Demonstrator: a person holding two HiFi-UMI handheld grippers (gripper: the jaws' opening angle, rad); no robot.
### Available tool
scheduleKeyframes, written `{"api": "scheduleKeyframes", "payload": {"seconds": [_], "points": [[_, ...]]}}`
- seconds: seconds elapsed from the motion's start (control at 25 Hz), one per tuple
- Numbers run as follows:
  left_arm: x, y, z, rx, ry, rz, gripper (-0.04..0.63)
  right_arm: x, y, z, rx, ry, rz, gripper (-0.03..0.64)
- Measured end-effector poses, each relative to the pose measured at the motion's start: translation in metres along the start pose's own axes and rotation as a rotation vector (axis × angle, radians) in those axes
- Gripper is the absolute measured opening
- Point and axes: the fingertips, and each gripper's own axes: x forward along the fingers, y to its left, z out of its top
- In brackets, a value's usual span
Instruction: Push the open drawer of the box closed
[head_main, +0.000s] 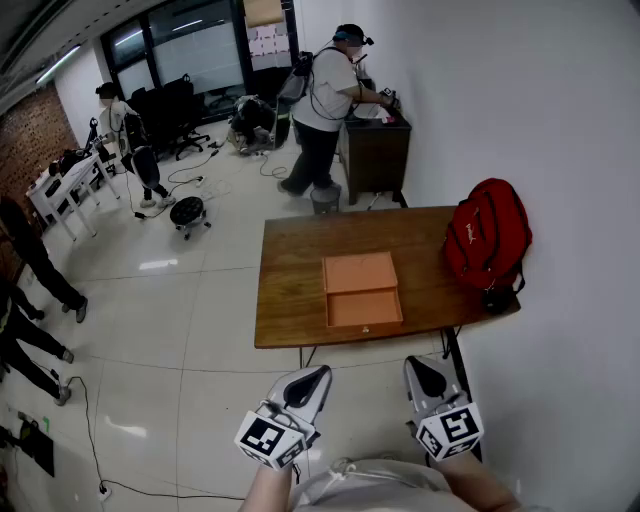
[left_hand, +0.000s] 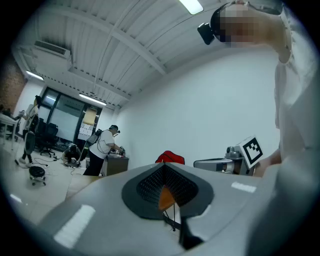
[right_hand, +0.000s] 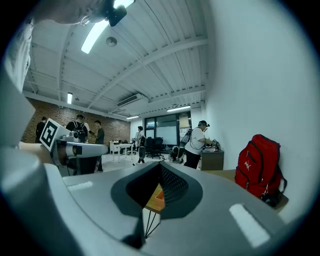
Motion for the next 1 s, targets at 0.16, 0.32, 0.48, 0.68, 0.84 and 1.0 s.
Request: {"api": "scheduleKeyframes", "payload": {"seconds": [0.16, 0.32, 0.48, 0.68, 0.84, 1.0], "points": [[-0.013, 0.005, 0.002, -0.073, -0.061, -0.040, 0.006, 0.000, 0.007, -0.008, 0.014, 0.013, -0.018, 0.005], [-0.018, 0.019, 0.001, -0.088, -0.067, -0.033, 0.006, 0.005, 0.011, -0.022, 0.055, 0.043, -0.034, 0.006], [-0.010, 0.035, -0.013, -0.102, -0.039, -0.012, 0.006, 0.014, 0.008, -0.032, 0.055, 0.062, -0.033, 0.006], [0.017, 0.053, -0.036, -0.132, 0.003, 0.001, 0.006, 0.040, -0.019, -0.049, 0.060, 0.090, -0.038, 0.006], [0.045, 0.071, -0.058, -0.148, 0.012, -0.018, 0.006, 0.073, -0.042, -0.071, 0.048, 0.133, -0.019, 0.005], [0.081, 0.094, -0.091, -0.163, 0.060, -0.010, 0.006, 0.110, -0.071, -0.101, 0.026, 0.214, -0.003, 0.006]]}}
